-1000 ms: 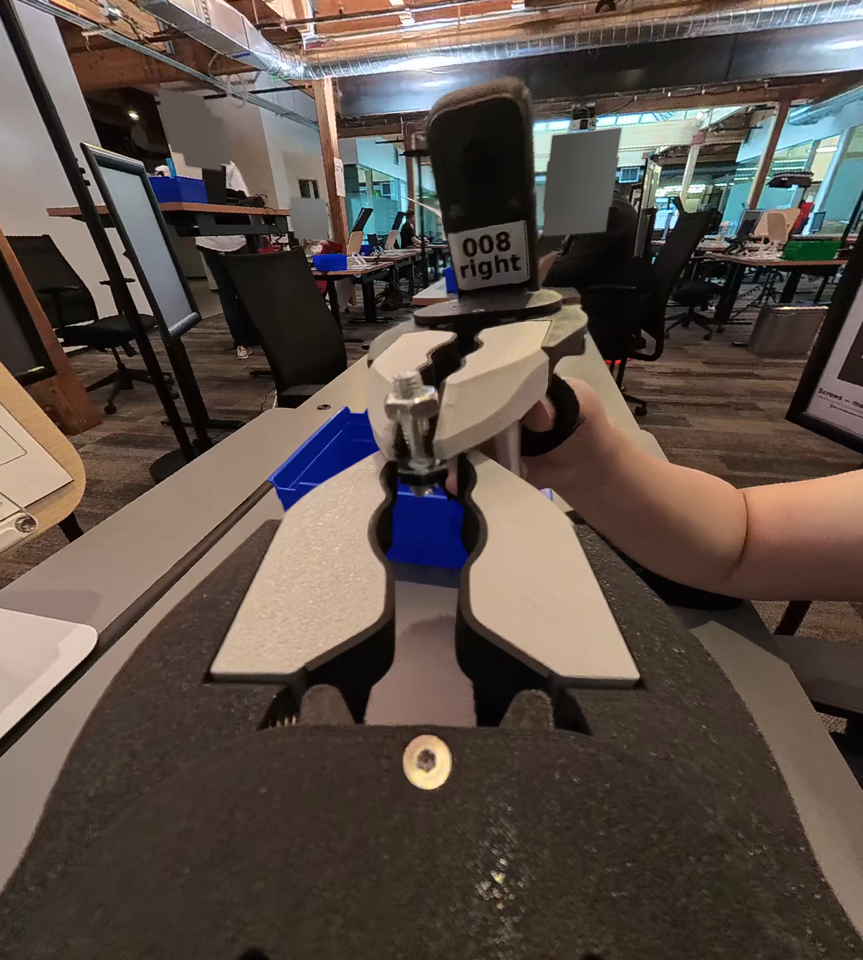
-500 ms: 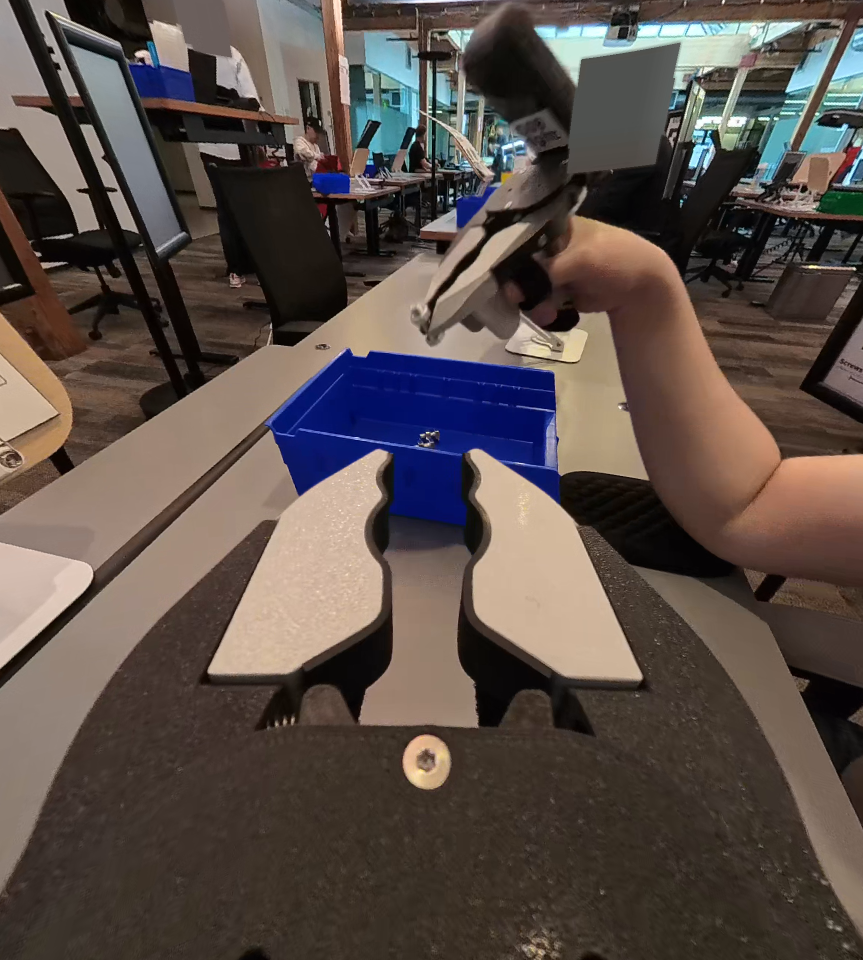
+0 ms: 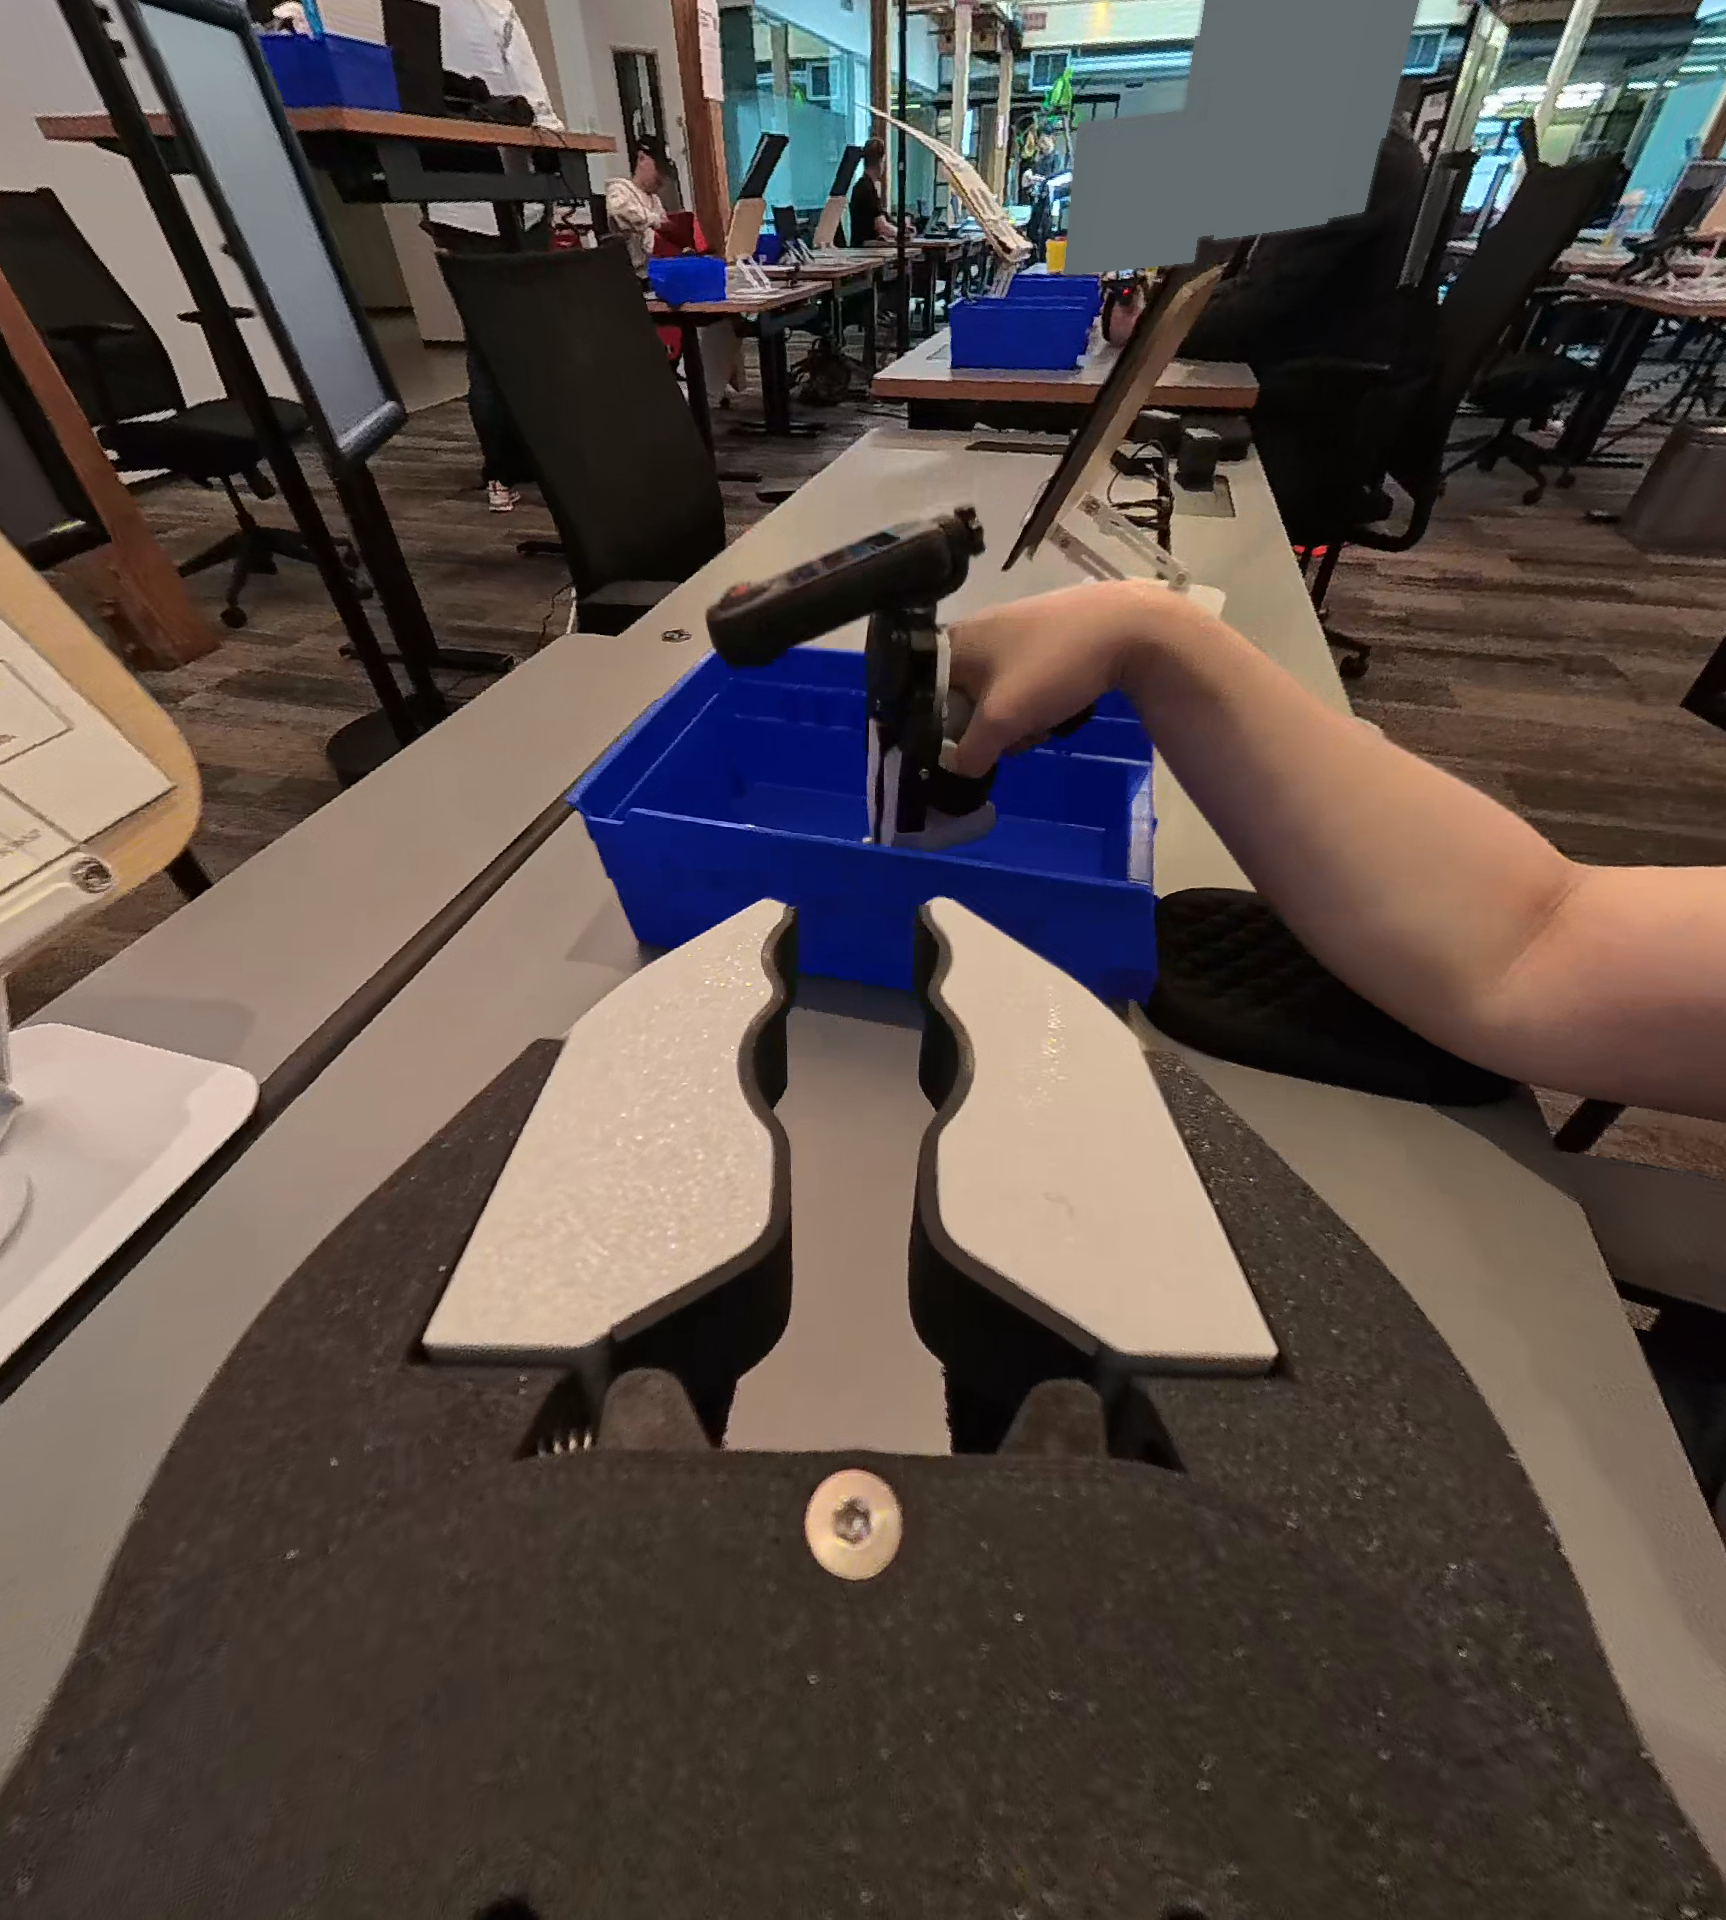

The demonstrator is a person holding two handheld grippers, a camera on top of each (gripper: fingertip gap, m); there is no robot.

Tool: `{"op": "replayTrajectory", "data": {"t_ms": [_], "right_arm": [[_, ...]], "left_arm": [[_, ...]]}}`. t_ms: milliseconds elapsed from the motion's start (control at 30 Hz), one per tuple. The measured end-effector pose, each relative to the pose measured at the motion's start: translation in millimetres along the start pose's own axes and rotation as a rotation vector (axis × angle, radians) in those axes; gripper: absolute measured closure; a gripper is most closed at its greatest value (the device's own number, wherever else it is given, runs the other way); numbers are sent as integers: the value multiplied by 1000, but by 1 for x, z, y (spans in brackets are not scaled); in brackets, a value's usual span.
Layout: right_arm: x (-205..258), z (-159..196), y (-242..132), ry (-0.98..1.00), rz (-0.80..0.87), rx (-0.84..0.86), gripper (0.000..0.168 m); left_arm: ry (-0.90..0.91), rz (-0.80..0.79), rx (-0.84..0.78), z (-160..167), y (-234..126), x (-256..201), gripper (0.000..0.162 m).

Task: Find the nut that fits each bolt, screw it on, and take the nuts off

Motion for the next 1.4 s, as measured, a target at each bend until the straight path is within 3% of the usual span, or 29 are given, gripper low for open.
{"op": "replayTrajectory", "data": {"t_ms": [567,800,1100,1400], "right_arm": [[-8,-1,21,37,2,62,159],[-8,0,16,20,12,56,144],[1,9,-40,16,83,-108,141],[10,24,-114,60,263,-395,142]], "left_arm": [[-30,-114,-65,-19,-42,26,144],[-43,-196,-120,-32,-78,42,143],[-62,-443,-130,-37,-166,75,141],[-52,-795,257,8,-237,104,144]]}}
Point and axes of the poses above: each gripper's, where its closed fingertips meet, y out along the fingers, z out of its underside, x = y × z across the jaws, the point moved 6 cm from there along -y, back along the fingers, and after that the axes turned 1 degree about -y, right-handed, at the moved point
